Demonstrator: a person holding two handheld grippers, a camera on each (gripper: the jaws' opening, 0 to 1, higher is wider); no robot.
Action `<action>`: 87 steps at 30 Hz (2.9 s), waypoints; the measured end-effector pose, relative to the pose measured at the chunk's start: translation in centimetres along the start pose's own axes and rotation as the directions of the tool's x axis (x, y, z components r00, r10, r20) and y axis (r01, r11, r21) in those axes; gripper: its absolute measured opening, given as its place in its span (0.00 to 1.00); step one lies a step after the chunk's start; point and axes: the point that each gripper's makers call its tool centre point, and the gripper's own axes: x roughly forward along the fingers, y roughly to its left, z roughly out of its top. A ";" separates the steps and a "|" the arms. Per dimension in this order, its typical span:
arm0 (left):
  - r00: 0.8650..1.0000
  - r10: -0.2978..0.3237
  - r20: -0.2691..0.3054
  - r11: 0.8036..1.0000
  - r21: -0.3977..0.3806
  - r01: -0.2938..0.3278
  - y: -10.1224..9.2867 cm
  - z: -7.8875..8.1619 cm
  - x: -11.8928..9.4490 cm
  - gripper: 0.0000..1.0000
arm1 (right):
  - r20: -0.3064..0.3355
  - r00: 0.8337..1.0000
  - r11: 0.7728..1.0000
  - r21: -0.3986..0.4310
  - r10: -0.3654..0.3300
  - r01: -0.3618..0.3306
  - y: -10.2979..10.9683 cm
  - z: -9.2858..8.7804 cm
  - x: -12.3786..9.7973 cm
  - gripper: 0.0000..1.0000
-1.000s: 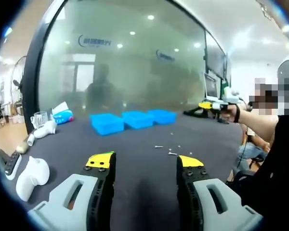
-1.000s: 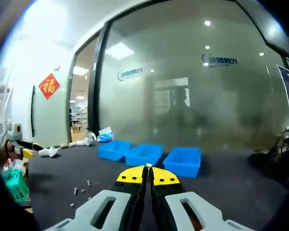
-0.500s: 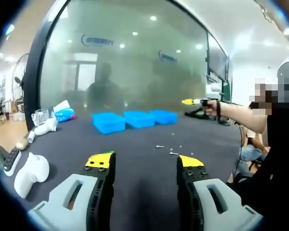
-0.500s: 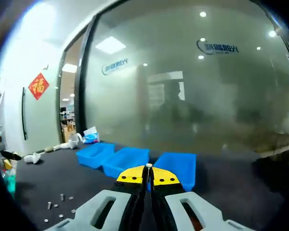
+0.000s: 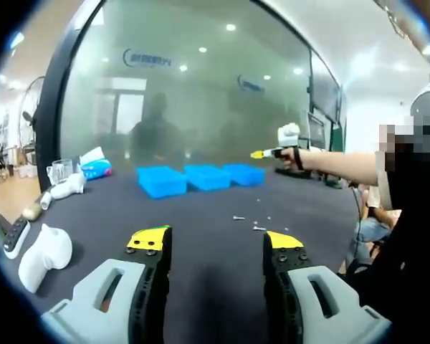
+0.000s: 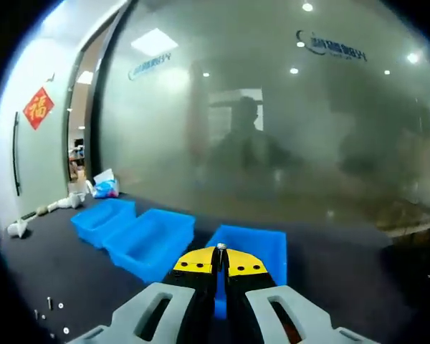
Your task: Sort the screws, nuts, and washers into the corresponding bins
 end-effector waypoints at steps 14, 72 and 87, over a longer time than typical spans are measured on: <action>1.000 0.011 0.000 1.000 -0.002 -0.011 0.3 -0.1 -0.1 0.49 | -0.040 0.999 1.000 0.027 -0.012 0.013 -0.7 -1.0 2.4 0.01; 1.000 -0.017 -0.010 1.000 0.008 0.017 -1.0 0.1 0.9 0.49 | 0.148 0.967 0.977 -0.066 0.208 -0.201 7.6 -3.2 -21.0 0.41; 1.000 -0.011 -0.009 1.000 0.024 0.011 -0.9 0.4 0.4 0.49 | 0.165 0.964 0.975 -0.114 0.209 -0.192 8.9 -5.2 -27.3 0.41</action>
